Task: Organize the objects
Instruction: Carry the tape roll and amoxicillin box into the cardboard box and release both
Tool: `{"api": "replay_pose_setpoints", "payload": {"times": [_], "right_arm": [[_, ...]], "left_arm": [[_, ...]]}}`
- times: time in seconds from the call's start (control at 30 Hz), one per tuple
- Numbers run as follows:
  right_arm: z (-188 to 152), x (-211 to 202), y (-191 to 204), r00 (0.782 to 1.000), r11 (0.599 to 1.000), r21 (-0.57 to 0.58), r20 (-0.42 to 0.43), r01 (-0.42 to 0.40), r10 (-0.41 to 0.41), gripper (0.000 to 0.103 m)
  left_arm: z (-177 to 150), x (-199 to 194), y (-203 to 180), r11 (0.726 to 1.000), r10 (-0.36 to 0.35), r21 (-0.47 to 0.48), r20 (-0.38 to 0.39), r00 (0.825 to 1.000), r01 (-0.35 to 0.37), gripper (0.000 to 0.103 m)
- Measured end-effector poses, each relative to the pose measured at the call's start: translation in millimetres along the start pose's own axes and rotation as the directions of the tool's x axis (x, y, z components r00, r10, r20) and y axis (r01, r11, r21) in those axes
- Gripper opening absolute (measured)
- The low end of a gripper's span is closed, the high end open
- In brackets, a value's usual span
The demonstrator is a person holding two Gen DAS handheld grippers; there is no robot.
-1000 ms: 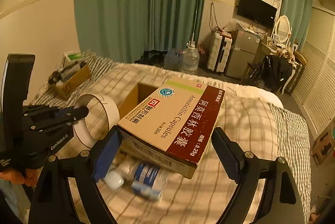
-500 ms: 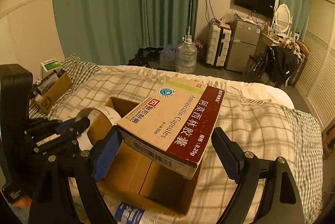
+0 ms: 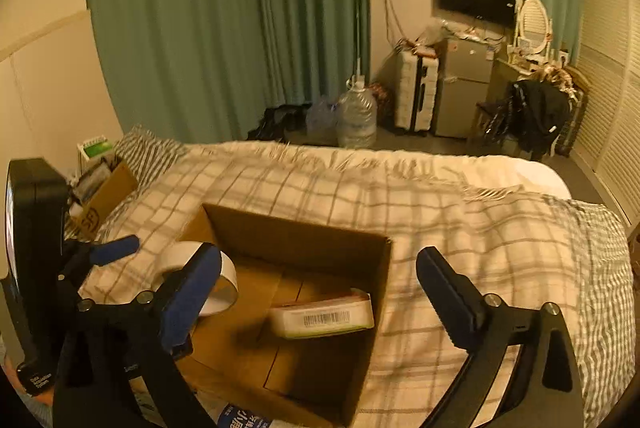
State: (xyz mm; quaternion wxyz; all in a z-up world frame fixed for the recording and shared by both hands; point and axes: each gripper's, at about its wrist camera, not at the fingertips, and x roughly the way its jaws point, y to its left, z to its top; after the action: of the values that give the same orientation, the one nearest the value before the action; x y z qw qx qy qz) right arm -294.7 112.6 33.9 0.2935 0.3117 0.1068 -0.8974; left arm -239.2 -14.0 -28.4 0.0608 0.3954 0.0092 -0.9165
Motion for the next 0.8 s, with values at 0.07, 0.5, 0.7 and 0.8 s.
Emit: {"api": "replay_pose_setpoints", "payload": {"times": [0.07, 0.5, 0.7, 0.8], "right_arm": [[2, -15, -1, 1.000, 1.000, 0.005, 0.011, 0.009, -0.010, 0.099], [-3, -151, 12, 0.987, 0.994, -0.037, 0.126, 0.105, -0.099, 0.102], [-21, -190, 33, 0.981, 0.990, -0.069, 0.156, 0.123, -0.111, 0.103], [-34, -202, 45, 0.977, 0.985, -0.094, 0.176, 0.142, -0.124, 0.103]], "left_arm": [[2, -10, 0, 1.000, 0.003, 0.007, 0.001, 1.000, -0.003, 0.085], [-6, -136, 3, 1.000, 0.017, 0.000, 0.182, 0.983, -0.017, 0.099], [-34, -180, 9, 0.999, 0.043, 0.010, 0.244, 0.969, -0.047, 0.103], [-49, -190, 13, 0.998, 0.058, 0.003, 0.247, 0.967, -0.060, 0.103]]}}
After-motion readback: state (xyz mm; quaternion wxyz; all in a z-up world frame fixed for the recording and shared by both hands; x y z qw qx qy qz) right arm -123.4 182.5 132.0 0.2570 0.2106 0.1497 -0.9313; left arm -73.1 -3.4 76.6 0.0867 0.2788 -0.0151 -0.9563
